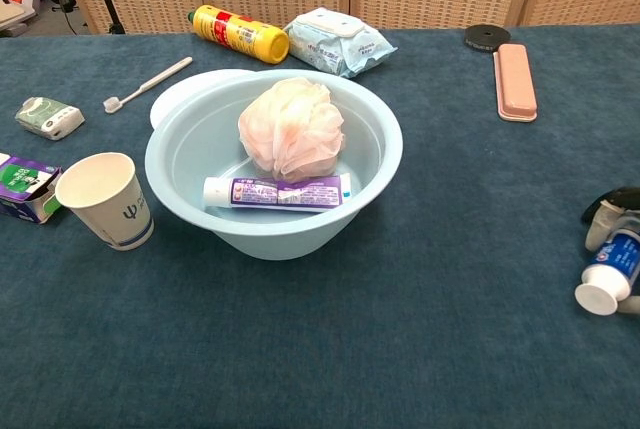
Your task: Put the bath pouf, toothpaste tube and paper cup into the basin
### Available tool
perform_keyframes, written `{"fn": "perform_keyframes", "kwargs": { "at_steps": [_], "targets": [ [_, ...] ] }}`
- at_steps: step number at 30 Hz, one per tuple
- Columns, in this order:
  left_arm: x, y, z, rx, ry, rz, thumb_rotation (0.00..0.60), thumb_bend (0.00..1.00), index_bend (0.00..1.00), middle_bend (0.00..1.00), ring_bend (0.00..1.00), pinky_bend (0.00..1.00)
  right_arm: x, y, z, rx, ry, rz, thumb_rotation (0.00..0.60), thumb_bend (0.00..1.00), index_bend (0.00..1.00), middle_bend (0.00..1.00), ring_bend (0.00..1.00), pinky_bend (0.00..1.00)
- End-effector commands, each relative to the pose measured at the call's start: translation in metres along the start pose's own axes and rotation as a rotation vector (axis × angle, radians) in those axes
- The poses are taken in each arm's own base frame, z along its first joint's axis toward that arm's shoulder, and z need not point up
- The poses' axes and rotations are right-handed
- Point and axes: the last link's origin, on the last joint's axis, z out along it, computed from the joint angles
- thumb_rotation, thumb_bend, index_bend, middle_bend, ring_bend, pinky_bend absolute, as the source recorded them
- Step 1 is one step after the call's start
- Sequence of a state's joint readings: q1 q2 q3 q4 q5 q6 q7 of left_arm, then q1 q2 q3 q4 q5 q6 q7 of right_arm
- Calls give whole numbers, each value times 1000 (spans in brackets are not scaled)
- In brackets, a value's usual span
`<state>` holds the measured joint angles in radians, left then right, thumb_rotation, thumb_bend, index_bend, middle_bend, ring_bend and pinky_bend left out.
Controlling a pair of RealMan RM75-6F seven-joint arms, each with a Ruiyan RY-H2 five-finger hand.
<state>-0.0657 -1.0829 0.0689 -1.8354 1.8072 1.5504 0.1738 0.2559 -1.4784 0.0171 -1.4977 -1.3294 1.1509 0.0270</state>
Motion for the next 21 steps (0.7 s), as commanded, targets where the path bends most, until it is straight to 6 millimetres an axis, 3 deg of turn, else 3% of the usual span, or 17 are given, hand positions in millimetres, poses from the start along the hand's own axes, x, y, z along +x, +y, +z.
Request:
{"fn": "perform_keyframes", "kwargs": {
  "at_steps": [1,7,12,21],
  "targets": [
    [0,0,0,1,0,-1,600,181,0,0,0,0,0,0,0,0,8,-4,600,60,514,307,247,326],
    [0,-2,1,5,0,-5,600,181,0,0,0,0,1,-1,2,2,28,-7,600,105,595,389,333,407],
    [1,-2,1,5,3,-6,600,182,0,0,0,0,5,-4,4,9,54,-16,600,105,623,403,347,418],
    [3,-3,0,10,9,-12,600,182,0,0,0,0,38,-23,15,56,126,-56,600,131,652,415,358,418]
  ]
}}
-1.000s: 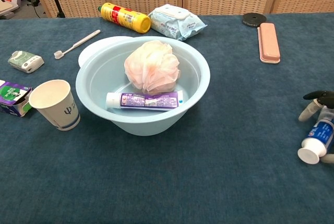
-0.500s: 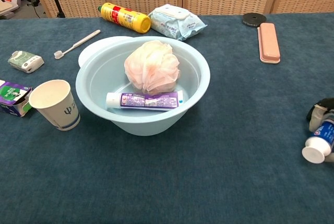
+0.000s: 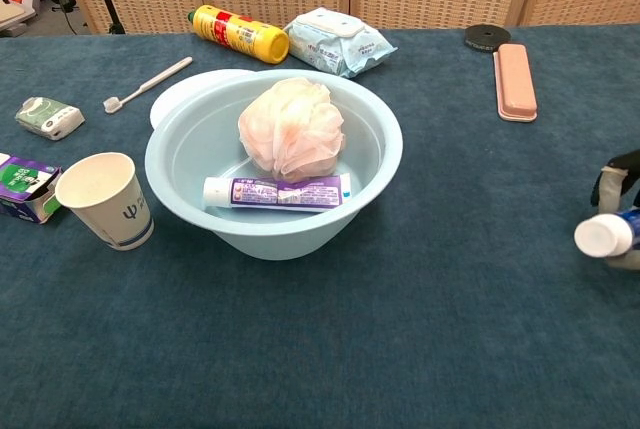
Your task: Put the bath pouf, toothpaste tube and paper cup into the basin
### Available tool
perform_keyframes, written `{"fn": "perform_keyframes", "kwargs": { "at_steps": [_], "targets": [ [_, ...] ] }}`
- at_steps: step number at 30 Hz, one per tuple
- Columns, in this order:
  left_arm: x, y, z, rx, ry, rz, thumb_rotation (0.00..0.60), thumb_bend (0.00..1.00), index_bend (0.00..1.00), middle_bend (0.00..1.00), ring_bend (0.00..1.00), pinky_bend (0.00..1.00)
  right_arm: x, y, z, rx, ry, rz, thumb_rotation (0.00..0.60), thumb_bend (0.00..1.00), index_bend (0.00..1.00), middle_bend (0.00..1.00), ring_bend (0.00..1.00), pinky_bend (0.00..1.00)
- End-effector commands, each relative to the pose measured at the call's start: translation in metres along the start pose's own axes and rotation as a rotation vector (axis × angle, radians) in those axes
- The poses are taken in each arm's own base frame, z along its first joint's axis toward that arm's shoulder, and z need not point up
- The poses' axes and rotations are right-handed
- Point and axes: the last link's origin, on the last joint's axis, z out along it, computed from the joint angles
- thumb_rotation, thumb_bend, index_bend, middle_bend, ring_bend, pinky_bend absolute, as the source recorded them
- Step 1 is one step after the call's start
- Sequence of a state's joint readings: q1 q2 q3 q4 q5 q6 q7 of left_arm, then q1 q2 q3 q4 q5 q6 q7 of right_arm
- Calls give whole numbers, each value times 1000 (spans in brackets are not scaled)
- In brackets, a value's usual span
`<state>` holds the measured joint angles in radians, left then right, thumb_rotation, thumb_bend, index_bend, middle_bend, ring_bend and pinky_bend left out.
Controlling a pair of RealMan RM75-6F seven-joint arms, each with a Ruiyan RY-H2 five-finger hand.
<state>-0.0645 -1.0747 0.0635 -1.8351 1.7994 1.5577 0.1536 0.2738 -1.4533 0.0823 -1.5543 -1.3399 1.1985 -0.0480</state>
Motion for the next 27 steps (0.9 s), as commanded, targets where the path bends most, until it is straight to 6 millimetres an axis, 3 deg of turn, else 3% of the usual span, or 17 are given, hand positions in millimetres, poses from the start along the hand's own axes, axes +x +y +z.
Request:
{"fn": "perform_keyframes", "kwargs": {
  "at_steps": [1,15,27],
  "targets": [
    [1,0,0,1,2,-2,600,182,0,0,0,0,16,-10,8,28,32,-27,600,131,655,415,359,418],
    [6,-3,-1,8,16,-17,600,182,0,0,0,0,49,-61,23,133,68,-121,600,131,675,425,371,433],
    [8,-5,-2,6,19,-30,600,182,0,0,0,0,78,-125,36,250,120,-178,600,131,680,427,372,433]
  ]
}}
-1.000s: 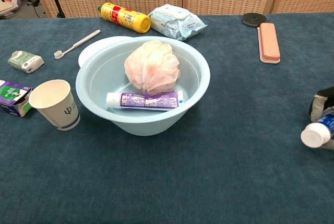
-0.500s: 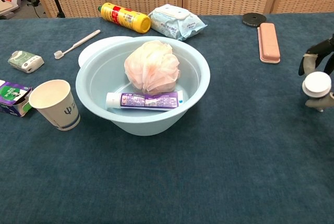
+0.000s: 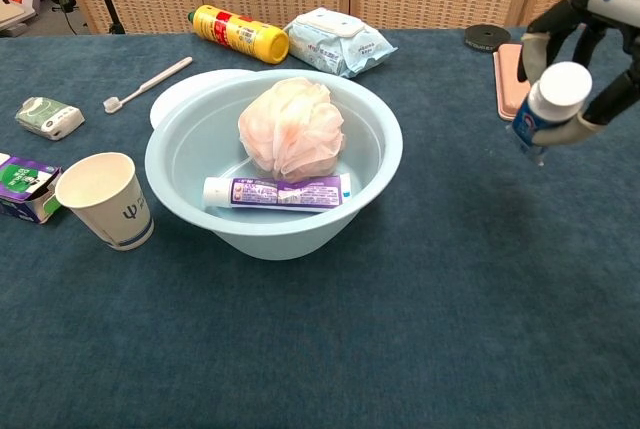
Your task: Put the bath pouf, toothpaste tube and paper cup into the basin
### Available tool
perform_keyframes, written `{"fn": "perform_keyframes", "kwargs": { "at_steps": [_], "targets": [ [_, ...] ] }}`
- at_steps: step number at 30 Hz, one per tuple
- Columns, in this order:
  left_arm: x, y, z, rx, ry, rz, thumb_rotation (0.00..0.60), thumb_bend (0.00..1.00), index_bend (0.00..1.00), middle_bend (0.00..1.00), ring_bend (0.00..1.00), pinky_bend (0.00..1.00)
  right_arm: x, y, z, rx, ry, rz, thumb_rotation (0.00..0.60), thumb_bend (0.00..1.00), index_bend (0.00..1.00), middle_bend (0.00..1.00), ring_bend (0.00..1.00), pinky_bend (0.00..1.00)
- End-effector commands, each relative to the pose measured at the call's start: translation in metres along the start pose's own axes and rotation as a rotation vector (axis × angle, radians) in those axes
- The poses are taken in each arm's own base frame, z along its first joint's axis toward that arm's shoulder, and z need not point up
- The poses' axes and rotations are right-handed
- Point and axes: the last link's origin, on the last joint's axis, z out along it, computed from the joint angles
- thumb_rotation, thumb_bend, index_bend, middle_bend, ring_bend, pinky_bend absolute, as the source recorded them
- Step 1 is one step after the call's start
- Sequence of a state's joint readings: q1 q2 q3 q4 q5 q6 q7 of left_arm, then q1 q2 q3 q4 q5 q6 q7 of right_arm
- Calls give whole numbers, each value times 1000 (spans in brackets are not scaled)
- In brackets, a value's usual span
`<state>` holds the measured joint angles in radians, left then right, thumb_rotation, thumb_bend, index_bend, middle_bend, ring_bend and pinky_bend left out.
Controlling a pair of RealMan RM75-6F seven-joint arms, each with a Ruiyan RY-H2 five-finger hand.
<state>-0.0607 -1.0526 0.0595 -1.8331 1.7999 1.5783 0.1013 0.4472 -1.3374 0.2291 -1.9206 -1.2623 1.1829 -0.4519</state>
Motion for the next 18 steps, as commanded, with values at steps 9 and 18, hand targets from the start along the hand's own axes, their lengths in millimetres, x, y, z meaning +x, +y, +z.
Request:
{"fn": "perform_keyframes", "kwargs": {
  "at_steps": [9,18],
  "targets": [
    [0,-2,1,1,-7,-11,600,181,0,0,0,0,27,-48,29,91,39,-43,600,131,680,428,382,443],
    [1,-3,1,1,-6,-18,600,181,0,0,0,0,31,-71,31,129,42,-17,600,131,680,428,386,448]
  ]
}}
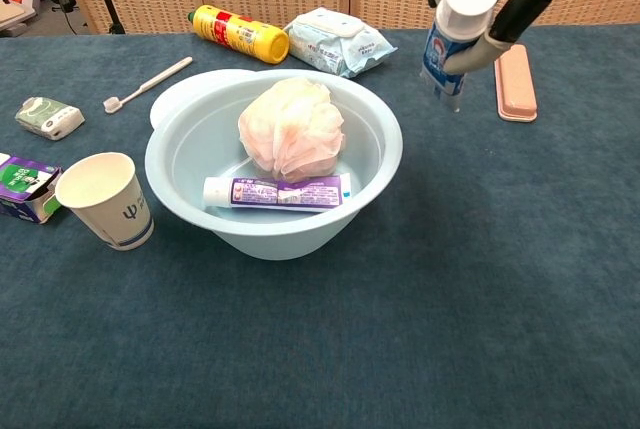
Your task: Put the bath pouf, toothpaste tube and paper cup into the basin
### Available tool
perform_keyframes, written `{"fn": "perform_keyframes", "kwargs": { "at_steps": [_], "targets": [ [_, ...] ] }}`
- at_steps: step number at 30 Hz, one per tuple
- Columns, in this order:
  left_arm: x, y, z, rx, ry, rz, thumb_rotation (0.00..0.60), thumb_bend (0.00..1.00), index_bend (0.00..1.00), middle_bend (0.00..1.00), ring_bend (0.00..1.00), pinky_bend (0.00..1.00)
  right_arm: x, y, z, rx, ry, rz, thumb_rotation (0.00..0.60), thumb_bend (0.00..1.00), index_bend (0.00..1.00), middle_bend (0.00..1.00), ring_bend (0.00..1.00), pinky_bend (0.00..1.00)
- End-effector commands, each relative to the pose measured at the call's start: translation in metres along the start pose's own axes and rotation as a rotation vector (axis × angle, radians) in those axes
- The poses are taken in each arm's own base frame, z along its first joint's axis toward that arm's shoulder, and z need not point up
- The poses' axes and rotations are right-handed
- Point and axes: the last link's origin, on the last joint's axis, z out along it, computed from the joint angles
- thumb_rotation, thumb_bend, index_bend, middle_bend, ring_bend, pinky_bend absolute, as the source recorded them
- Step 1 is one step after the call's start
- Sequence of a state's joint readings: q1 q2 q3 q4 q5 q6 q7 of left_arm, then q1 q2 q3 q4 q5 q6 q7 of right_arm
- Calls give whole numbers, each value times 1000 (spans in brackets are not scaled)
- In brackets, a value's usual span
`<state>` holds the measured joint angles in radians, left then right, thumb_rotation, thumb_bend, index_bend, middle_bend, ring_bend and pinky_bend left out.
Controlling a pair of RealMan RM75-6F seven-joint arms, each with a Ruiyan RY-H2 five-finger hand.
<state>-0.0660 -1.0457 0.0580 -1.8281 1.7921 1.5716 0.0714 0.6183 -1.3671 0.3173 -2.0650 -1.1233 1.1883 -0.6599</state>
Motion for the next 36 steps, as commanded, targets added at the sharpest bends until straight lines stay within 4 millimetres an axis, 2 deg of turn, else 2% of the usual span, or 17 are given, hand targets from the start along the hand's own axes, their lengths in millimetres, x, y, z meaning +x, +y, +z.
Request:
{"fn": "perform_keyframes", "kwargs": {
  "at_steps": [1,11,18,20,23,25,27,30,36],
  "targets": [
    [0,0,0,-2,0,-2,600,181,0,0,0,0,-2,-6,-1,5,-6,10,600,131,680,428,386,448],
    [3,1,-1,-7,8,-12,600,182,0,0,0,0,-1,-38,-1,63,-11,-5,600,131,680,426,386,448],
    [6,-2,-2,-5,15,-21,600,181,0,0,0,0,-13,-61,0,94,-41,7,600,122,676,385,383,448],
    [6,-2,-2,-4,12,-21,600,181,0,0,0,0,-16,-64,-1,94,-58,16,600,107,630,326,343,448],
    [6,-3,-1,-2,13,-22,600,180,0,0,0,0,-19,-66,-3,94,-87,16,600,71,487,188,197,417],
    [6,-3,-1,-1,15,-23,600,180,0,0,0,0,-20,-65,-4,90,-96,17,600,53,373,75,75,334],
    [6,-3,-1,-1,15,-22,600,180,0,0,0,0,-19,-62,-4,81,-97,22,600,53,292,16,14,256],
    [6,-3,-1,0,13,-19,600,180,0,0,0,0,-18,-59,-5,73,-93,34,600,53,218,0,0,177],
    [6,-3,-1,1,16,-18,600,180,0,0,0,0,-16,-51,-10,53,-90,9,600,53,206,0,0,167]
  ]
}}
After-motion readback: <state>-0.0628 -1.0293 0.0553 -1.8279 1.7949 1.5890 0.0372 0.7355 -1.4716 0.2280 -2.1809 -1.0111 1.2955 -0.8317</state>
